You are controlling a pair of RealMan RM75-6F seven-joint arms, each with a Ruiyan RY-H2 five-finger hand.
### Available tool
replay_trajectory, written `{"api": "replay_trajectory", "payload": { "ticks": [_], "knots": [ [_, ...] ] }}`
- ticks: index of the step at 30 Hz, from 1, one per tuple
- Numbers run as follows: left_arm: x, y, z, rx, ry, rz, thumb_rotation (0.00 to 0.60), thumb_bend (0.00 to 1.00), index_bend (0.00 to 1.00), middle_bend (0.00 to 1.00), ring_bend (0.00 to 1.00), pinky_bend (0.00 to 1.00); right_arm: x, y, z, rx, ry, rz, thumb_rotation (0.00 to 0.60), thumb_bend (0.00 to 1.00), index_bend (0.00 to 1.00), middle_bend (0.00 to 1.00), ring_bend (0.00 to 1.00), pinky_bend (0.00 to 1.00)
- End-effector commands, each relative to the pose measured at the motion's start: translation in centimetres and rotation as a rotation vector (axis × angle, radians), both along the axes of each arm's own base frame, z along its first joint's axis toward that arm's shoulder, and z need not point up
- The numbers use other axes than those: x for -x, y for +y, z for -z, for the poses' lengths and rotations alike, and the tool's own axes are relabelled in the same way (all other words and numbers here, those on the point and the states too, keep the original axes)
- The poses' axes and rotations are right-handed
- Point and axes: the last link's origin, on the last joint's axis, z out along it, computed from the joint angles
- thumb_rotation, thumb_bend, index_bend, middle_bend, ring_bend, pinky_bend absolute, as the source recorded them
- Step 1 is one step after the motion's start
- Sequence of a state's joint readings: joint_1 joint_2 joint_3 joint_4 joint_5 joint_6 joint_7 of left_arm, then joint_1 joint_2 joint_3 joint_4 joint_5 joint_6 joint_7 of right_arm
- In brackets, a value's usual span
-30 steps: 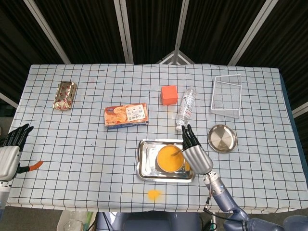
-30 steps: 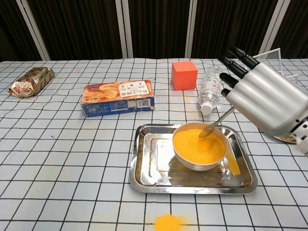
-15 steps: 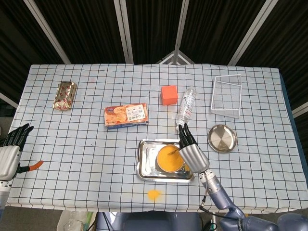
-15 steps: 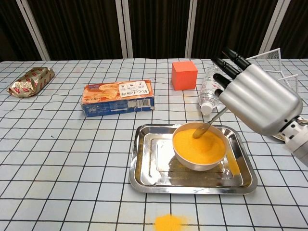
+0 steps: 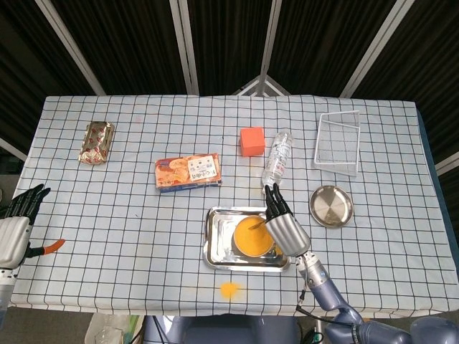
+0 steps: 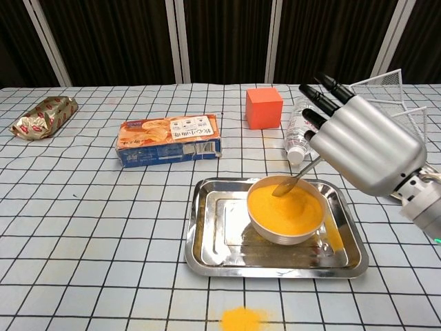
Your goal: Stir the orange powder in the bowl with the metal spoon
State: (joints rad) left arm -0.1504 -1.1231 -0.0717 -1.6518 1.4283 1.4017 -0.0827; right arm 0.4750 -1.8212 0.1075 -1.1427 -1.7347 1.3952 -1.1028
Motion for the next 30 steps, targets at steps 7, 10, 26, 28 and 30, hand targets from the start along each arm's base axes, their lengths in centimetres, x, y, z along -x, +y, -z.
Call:
{"api": "replay_trajectory", "payload": {
  "ticks": [7, 10, 26, 28, 30],
  "knots": [
    [0.0, -0.1, 0.0, 0.0, 0.0, 0.002, 0.6, 0.03, 0.0, 0.0, 0.0, 0.0, 0.6, 1.3, 1.1, -0.042, 0.0, 0.005, 0.6, 0.78, 0.81, 0.28, 0.0, 0.0],
    [0.0, -0.1, 0.0, -0.001, 0.001, 0.002, 0.6, 0.03, 0.0, 0.0, 0.0, 0.0, 0.6, 1.6, 1.1, -0.048, -0.012, 0.002, 0.6, 0.78, 0.82, 0.28, 0.0, 0.0],
    [-0.1, -0.1, 0.0, -0.005, 0.003, 0.003, 0.6, 0.03, 0.0, 0.0, 0.0, 0.0, 0.7, 2.9, -0.3, -0.058, -0.035, -0.02, 0.6, 0.78, 0.83, 0.28, 0.0, 0.0],
    [-0.1, -0.1, 0.0, -0.005, 0.003, 0.004, 0.6, 0.03, 0.0, 0.0, 0.0, 0.0, 0.6, 2.9, -0.4, -0.057, -0.038, -0.022, 0.6, 0.78, 0.83, 0.28, 0.0, 0.0],
    [-0.1, -0.1, 0.0, -0.007, 0.003, 0.004, 0.6, 0.03, 0.0, 0.0, 0.0, 0.0, 0.5, 2.8, -0.6, -0.052, -0.037, -0.026, 0.6, 0.78, 0.83, 0.28, 0.0, 0.0]
  ]
}}
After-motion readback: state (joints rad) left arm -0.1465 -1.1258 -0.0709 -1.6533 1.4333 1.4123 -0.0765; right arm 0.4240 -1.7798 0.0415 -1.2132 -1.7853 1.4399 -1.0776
